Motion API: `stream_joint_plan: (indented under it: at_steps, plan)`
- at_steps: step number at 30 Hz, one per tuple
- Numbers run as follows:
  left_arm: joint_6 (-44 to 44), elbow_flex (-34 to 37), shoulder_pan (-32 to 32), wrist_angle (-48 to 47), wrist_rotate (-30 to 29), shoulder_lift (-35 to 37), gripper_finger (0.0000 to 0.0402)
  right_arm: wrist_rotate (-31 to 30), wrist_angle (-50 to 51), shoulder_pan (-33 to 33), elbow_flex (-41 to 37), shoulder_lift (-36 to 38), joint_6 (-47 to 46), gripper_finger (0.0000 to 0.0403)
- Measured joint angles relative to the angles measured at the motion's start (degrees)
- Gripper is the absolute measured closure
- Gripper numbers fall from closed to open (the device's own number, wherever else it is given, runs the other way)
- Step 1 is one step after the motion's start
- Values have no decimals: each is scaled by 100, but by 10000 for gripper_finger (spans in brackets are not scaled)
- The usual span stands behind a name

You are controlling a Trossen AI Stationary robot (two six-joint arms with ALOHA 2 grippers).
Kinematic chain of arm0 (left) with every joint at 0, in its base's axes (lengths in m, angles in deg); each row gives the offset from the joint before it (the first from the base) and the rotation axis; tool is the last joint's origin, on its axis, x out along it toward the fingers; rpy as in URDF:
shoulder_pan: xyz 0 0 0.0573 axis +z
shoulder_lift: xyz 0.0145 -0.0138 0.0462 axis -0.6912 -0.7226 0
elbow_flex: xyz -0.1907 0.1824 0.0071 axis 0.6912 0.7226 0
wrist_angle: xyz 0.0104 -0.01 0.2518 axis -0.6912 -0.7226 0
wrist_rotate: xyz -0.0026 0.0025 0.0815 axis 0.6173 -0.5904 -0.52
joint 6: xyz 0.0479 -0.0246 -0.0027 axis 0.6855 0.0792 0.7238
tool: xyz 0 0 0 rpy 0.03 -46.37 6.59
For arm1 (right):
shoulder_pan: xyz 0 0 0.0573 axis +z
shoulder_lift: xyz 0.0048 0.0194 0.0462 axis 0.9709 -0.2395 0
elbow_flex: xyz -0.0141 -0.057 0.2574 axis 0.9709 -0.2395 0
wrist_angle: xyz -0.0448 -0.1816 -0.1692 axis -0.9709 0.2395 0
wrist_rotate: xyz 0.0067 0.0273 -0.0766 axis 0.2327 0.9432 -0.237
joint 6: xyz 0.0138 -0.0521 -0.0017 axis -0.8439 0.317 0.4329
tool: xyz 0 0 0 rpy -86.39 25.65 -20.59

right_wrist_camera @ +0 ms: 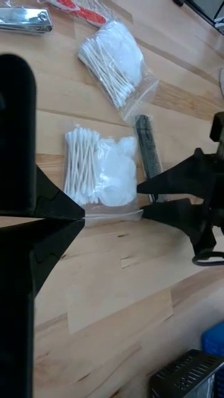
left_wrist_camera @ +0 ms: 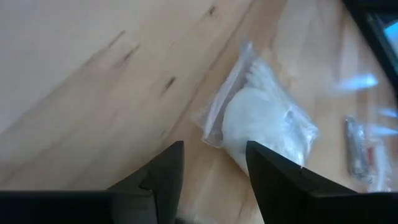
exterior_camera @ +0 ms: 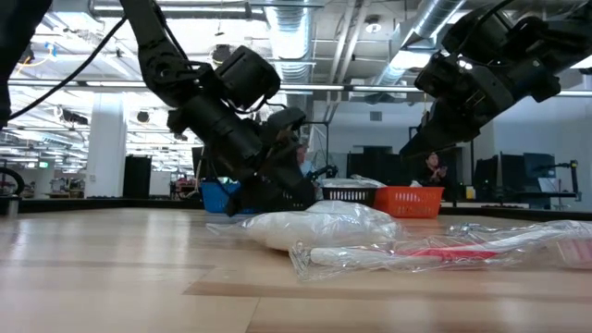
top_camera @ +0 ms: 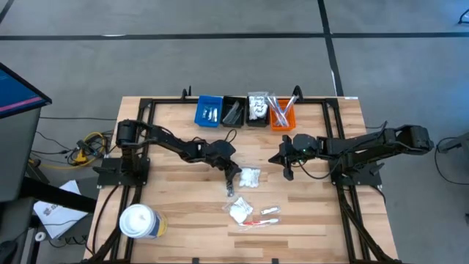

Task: Pick & Place Travel size toiletries
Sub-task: Put the white vanity pack into the right black bin

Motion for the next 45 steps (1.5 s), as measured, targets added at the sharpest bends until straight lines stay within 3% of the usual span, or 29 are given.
stream_joint_plan:
  at_steps: [7, 35, 45]
  plan:
    - [98, -23, 117, 930, 342, -346, 233, 0, -1, 2, 0, 1, 0, 402]
    - [430, 5, 113, 1271, 119, -396, 235, 0, -17, 3, 0, 2, 0, 402]
    - [447, -90, 111, 1309, -67, -396, 299, 0, -22, 3, 0, 1, 2, 402]
